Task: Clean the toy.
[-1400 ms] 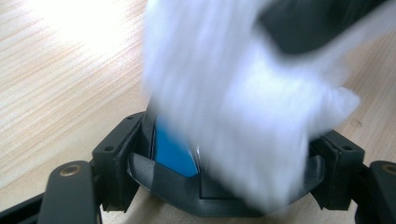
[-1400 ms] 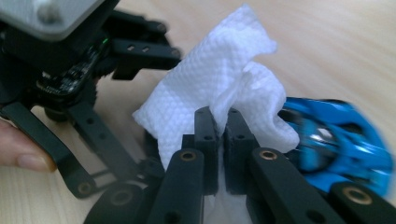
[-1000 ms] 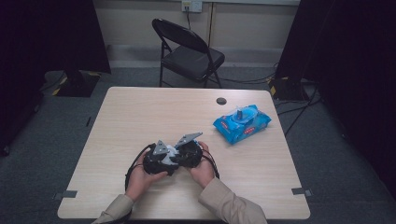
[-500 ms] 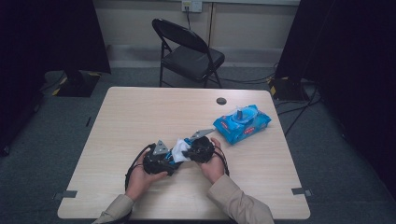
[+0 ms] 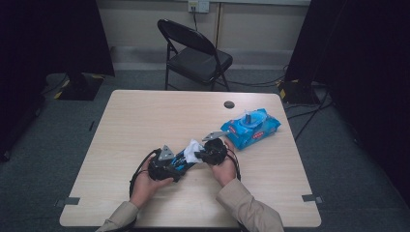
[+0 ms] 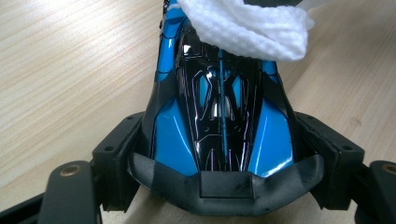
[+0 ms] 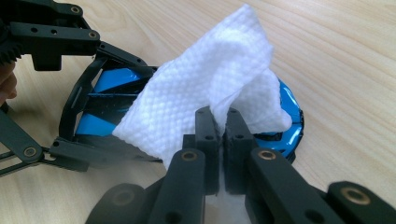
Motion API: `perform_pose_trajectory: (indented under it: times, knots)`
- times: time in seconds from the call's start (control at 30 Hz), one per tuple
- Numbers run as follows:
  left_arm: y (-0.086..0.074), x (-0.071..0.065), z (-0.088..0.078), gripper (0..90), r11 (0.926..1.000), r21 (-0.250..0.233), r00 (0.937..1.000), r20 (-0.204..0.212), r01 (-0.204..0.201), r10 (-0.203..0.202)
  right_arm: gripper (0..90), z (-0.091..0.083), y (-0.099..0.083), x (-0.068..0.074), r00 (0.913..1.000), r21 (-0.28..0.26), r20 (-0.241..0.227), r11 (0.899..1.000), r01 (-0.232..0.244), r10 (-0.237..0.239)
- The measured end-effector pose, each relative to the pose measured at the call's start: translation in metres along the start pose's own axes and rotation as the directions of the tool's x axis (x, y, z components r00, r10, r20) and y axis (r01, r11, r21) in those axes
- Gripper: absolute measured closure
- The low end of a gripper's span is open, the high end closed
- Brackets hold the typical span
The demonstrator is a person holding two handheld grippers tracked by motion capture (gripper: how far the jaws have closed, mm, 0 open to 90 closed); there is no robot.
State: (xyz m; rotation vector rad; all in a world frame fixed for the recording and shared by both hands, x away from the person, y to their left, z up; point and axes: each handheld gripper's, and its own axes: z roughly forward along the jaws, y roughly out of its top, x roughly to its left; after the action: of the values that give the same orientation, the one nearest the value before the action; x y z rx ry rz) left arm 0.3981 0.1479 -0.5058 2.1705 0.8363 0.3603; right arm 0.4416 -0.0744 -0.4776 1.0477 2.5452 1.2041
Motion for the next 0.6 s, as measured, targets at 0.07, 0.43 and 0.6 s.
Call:
perform_pose_trajectory:
  times: [0.07, 0.43, 0.6]
  knots:
    - [0.000, 0.000, 0.000, 24.2, 1.0000, 0.000, 1.0000, 0.000, 0.000, 0.000, 87.5, 0.000, 0.001, 0.000, 1.0000, 0.005, 0.005, 1.000, 0.008, -0.008]
    - [0.000, 0.000, 0.000, 24.2, 1.0000, -0.001, 1.0000, 0.000, 0.001, -0.001, 87.5, -0.004, 0.000, -0.012, 0.9973, -0.019, 0.071, 1.000, -0.013, 0.014]
    - [0.000, 0.000, 0.000, 24.2, 1.0000, 0.000, 1.0000, 0.000, 0.001, -0.001, 87.5, -0.006, -0.002, -0.021, 0.9950, -0.018, 0.092, 0.999, -0.039, 0.040]
